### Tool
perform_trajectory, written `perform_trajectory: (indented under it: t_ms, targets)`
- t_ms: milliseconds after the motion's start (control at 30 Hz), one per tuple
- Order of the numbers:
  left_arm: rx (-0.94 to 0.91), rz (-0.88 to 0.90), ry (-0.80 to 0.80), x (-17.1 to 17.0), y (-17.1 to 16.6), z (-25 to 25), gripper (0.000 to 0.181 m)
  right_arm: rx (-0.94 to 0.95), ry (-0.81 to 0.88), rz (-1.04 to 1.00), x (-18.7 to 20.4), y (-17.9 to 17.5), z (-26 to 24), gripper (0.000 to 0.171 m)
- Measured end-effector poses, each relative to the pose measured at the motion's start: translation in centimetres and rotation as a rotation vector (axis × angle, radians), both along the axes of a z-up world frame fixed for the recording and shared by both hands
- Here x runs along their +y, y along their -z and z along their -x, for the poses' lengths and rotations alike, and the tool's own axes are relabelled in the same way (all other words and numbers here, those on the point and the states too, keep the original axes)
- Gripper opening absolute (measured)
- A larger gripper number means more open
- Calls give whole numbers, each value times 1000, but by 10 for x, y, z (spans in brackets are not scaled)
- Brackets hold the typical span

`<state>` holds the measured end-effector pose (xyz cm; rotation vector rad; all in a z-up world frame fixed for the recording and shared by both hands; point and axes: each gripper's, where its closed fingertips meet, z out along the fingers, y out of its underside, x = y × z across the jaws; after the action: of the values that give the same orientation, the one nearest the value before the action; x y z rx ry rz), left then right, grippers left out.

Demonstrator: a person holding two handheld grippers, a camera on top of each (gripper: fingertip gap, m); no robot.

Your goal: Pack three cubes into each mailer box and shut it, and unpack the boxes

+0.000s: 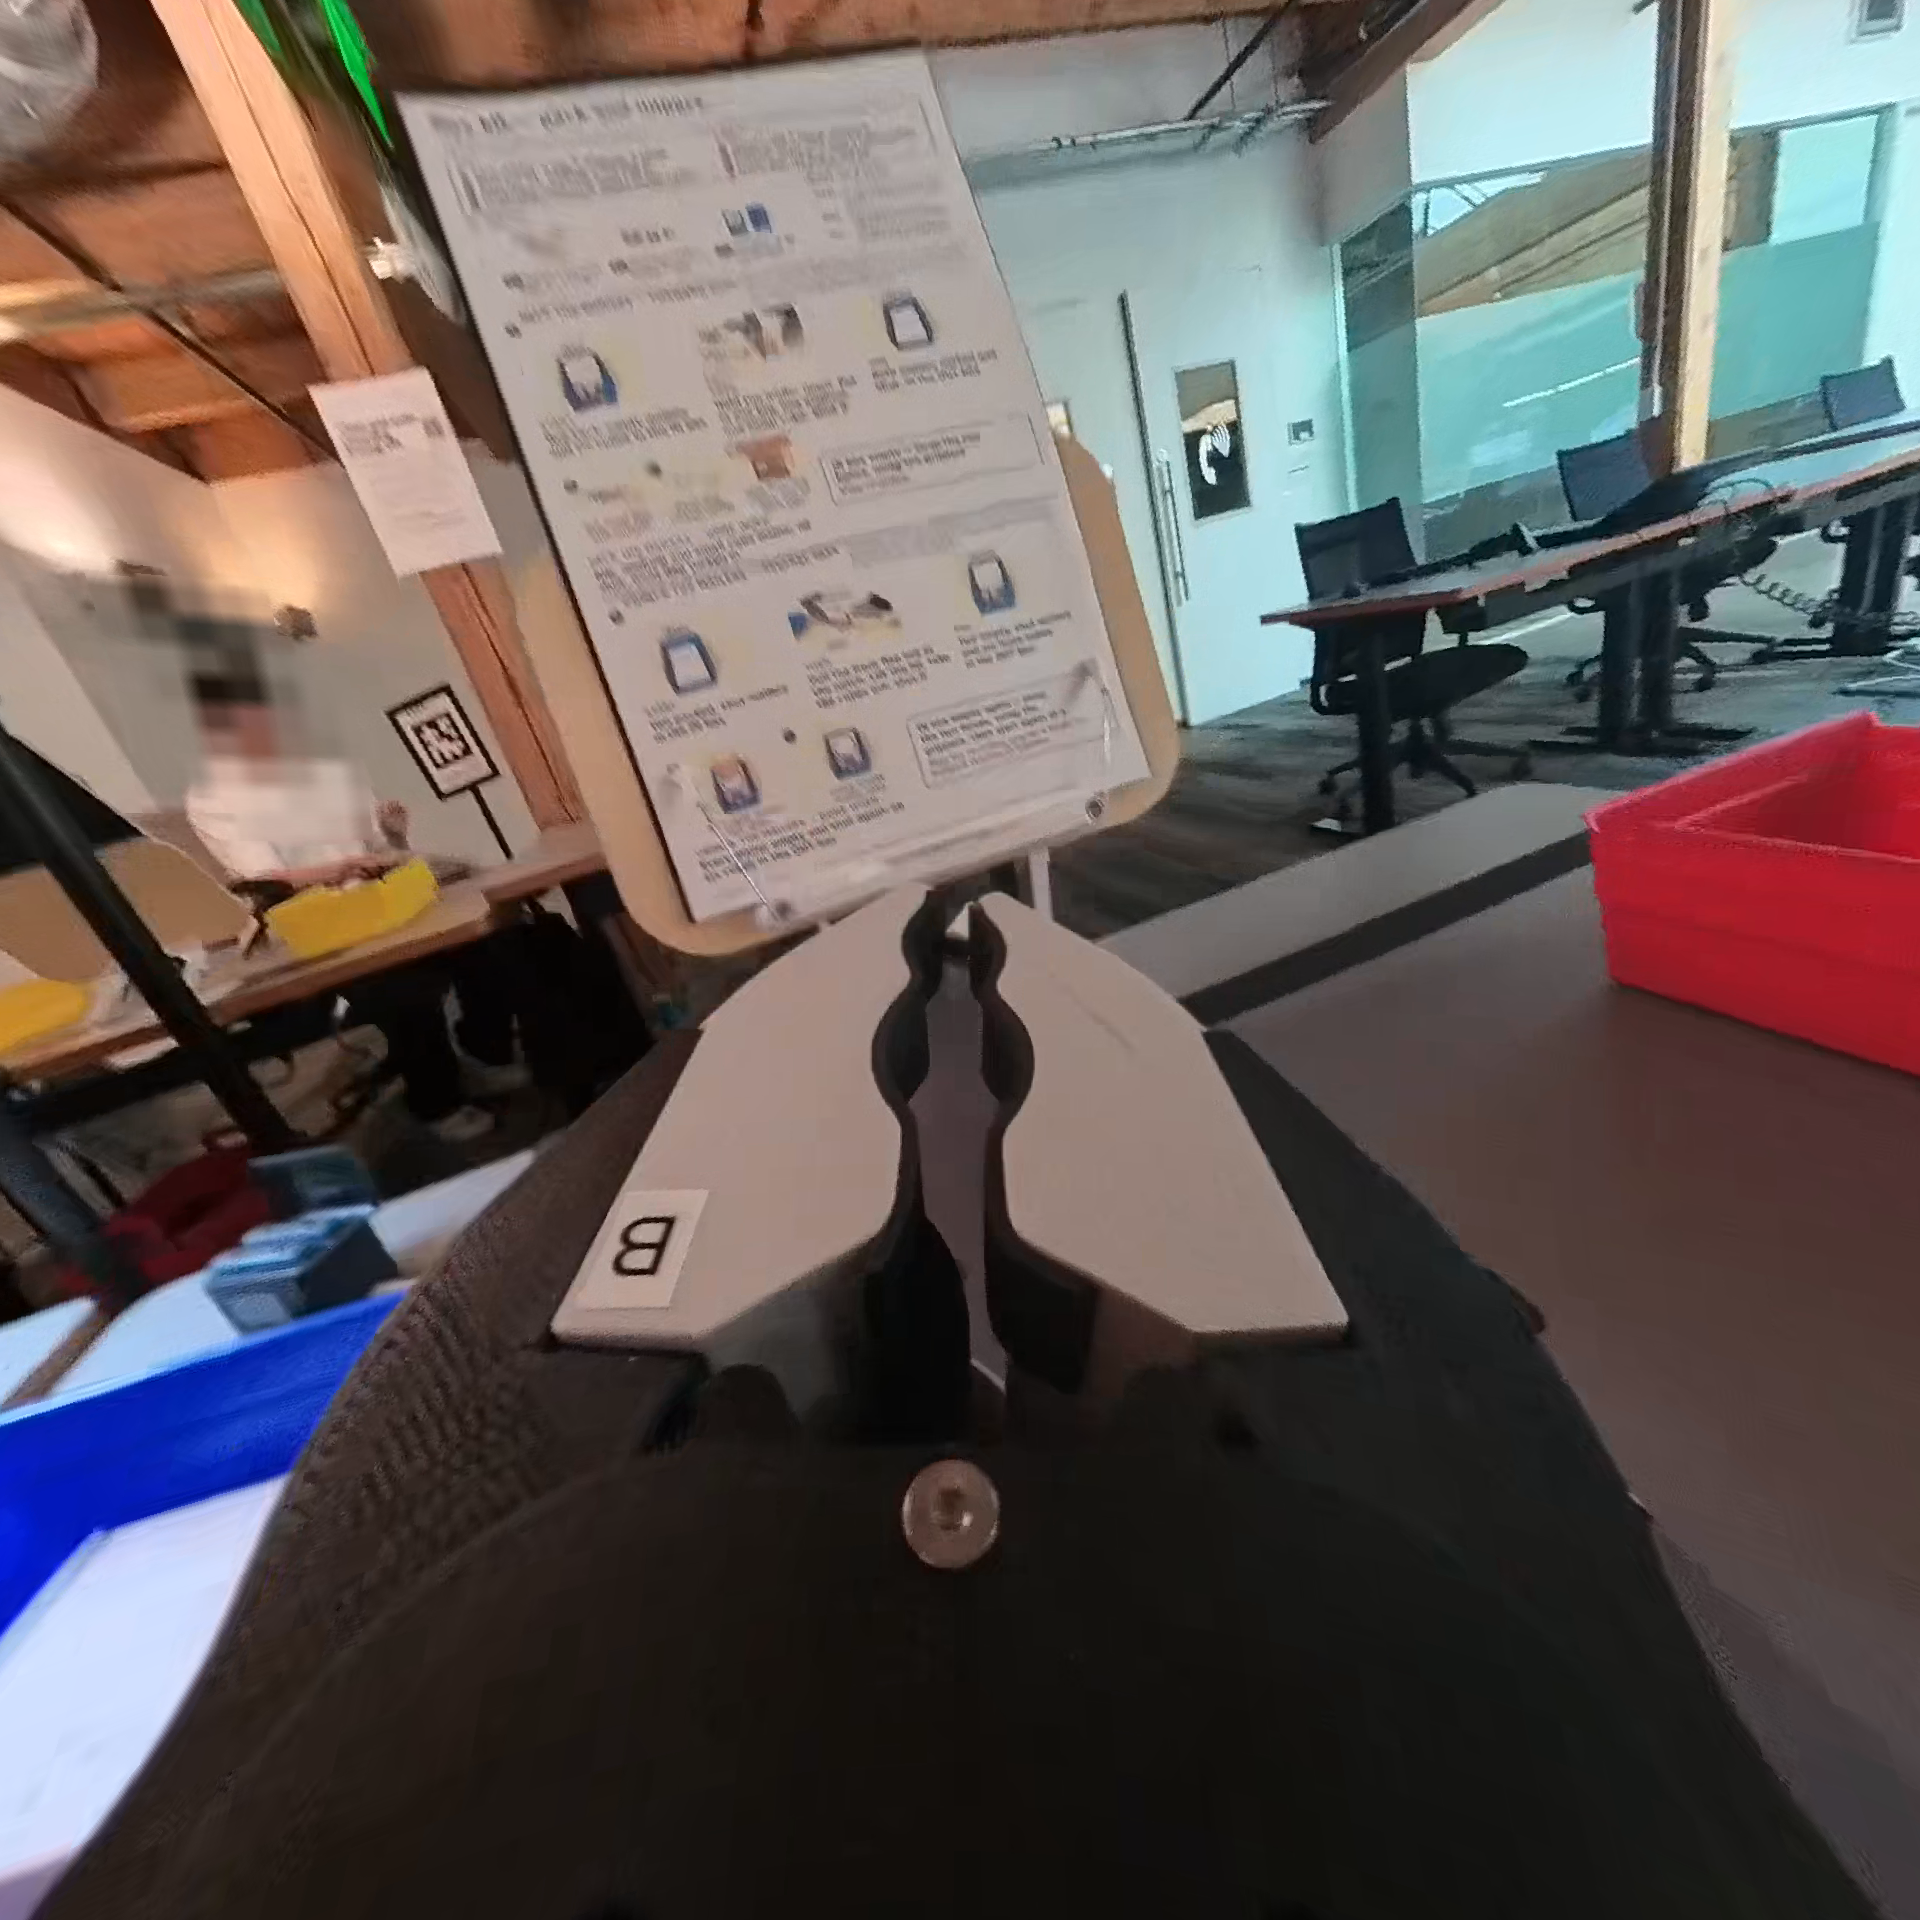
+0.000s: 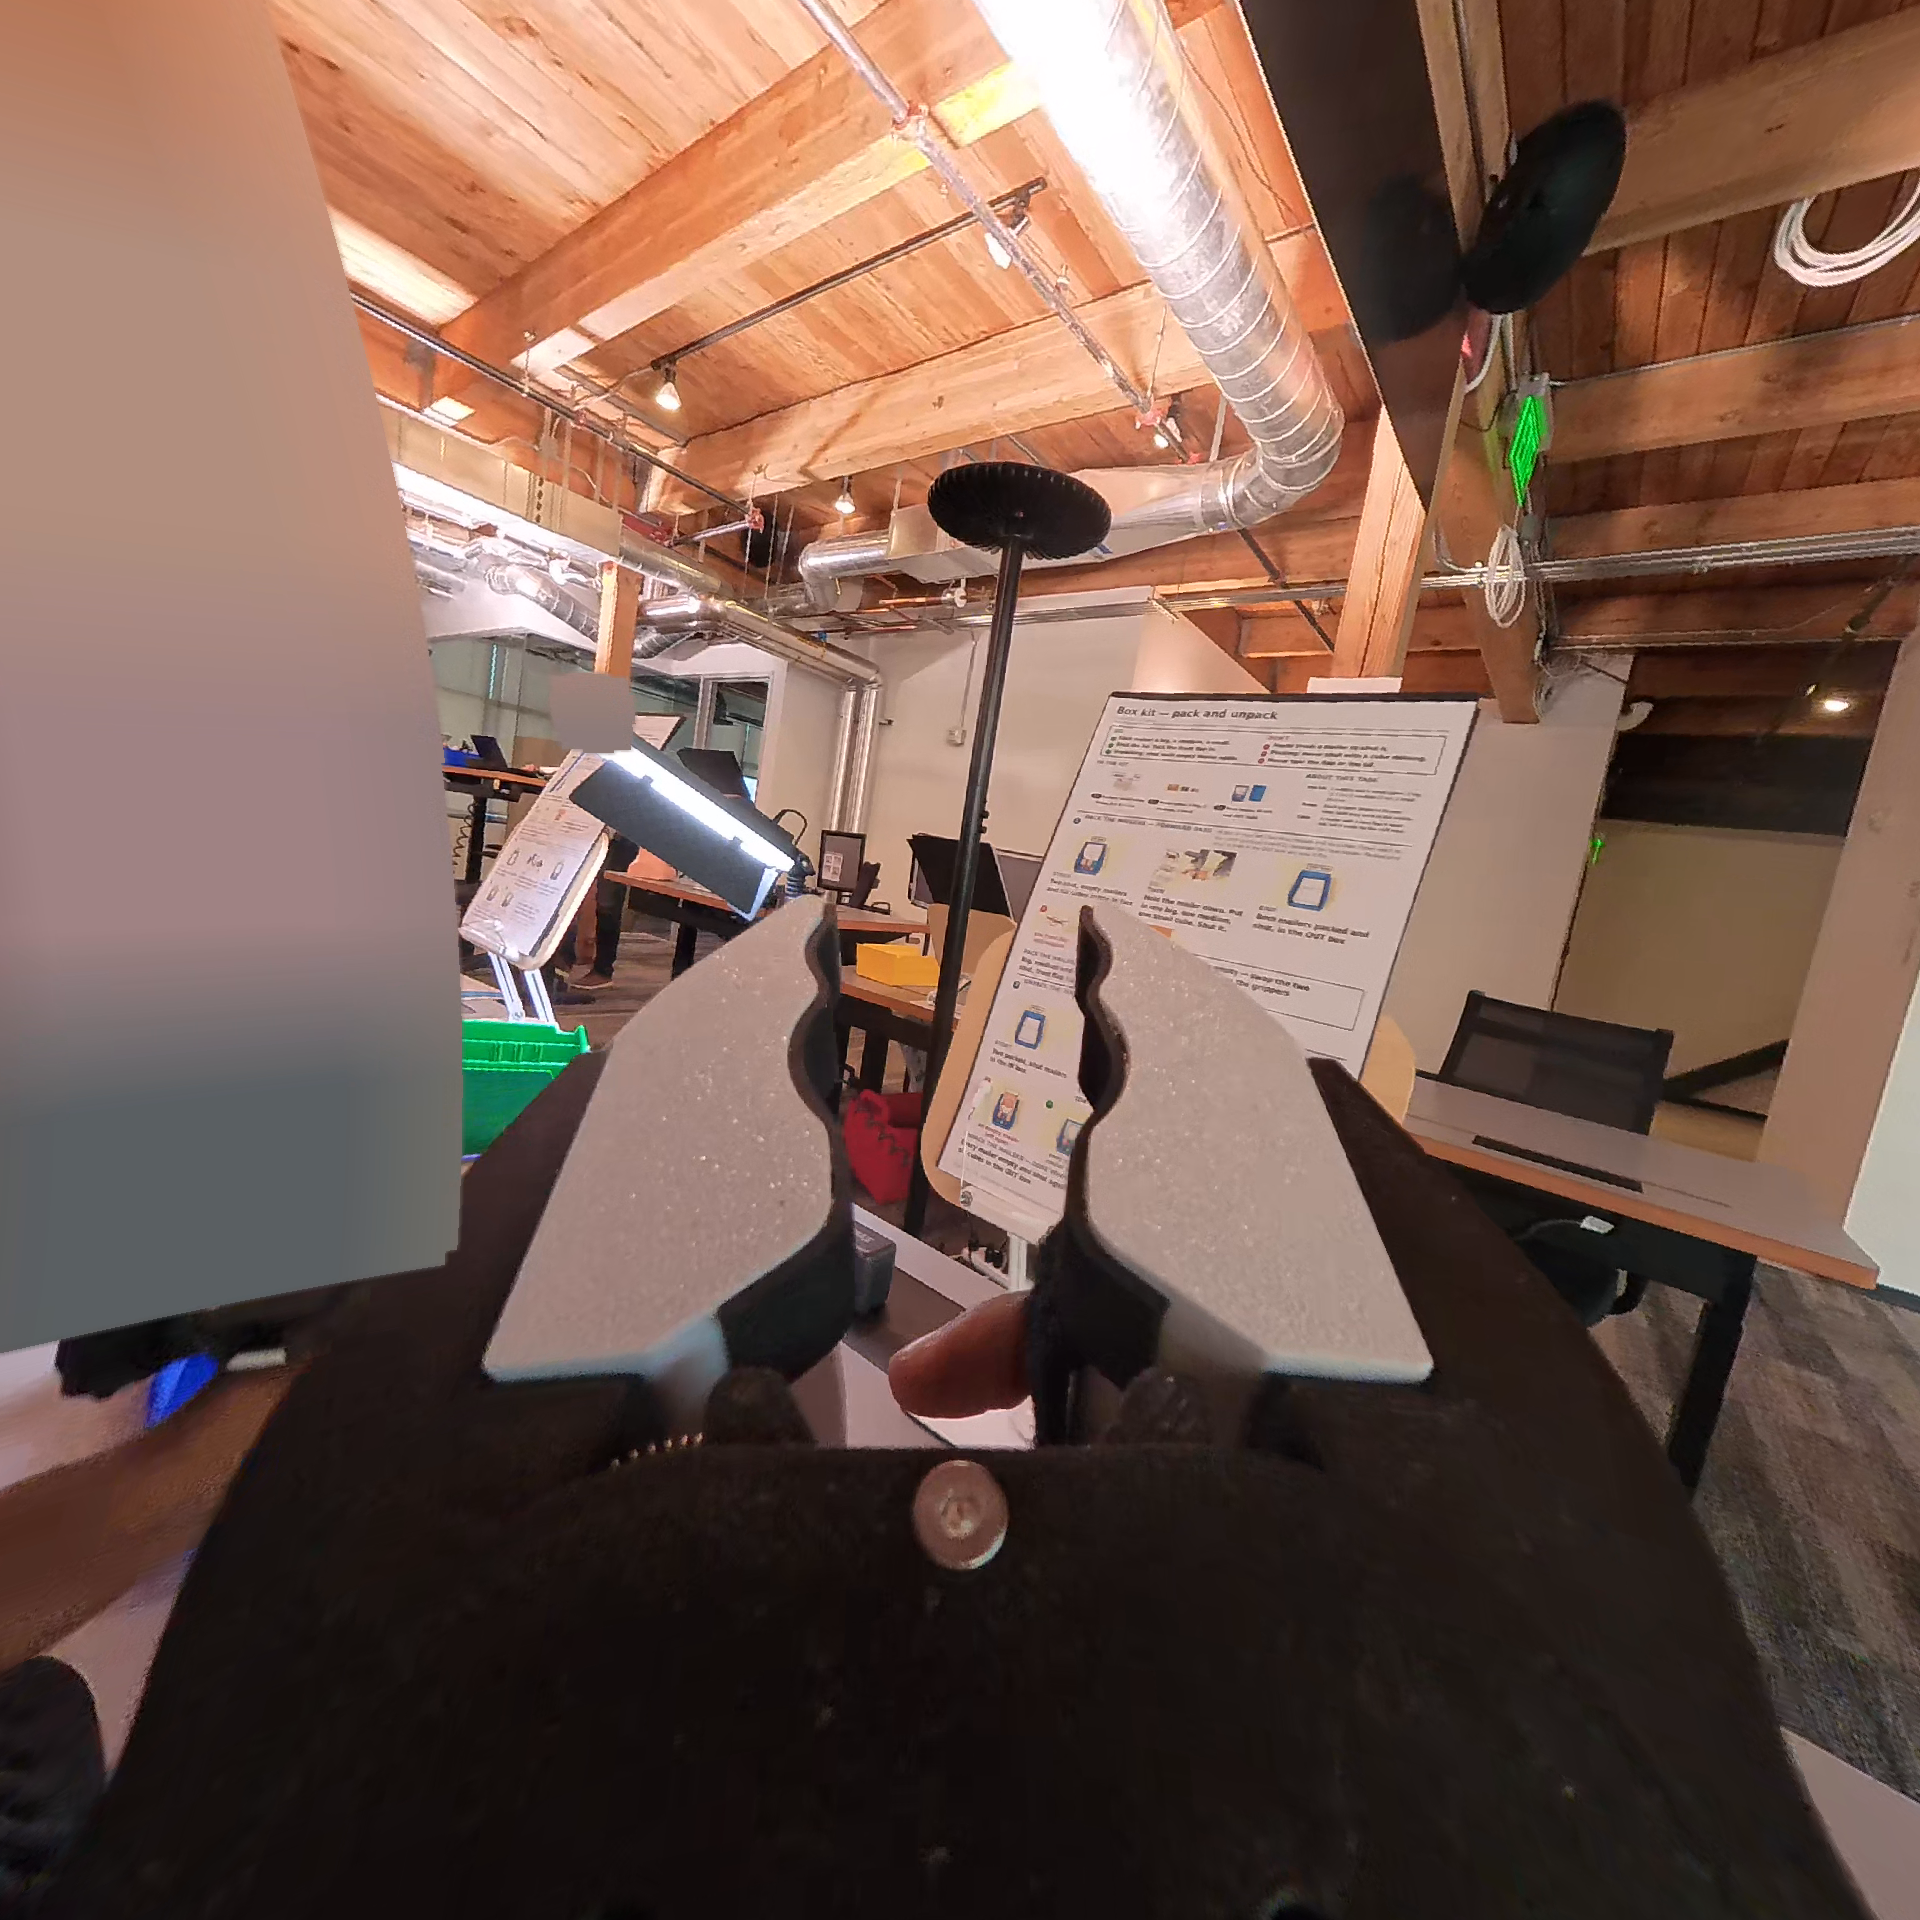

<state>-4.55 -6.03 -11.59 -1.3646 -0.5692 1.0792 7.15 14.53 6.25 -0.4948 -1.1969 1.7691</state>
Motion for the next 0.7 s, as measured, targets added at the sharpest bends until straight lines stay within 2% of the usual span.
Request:
perform_trajectory:
  t_ms: [33, 133, 433, 700]
  targets:
    - [-48, -1, 9, 6, 15, -1, 5, 1, 6, 2, 2, 0, 0, 43]
    - [-165, -14, 14, 11, 52, -6, 5, 5, 8, 14, 6, -1, -1, 43]
    - [-333, 10, -71, -19, 101, -21, 5, -21, -8, -3, 3, 4, 4, 43]
    - [-435, 55, -58, -16, 133, -36, 5, -39, -8, -22, -2, 7, 8, 43]
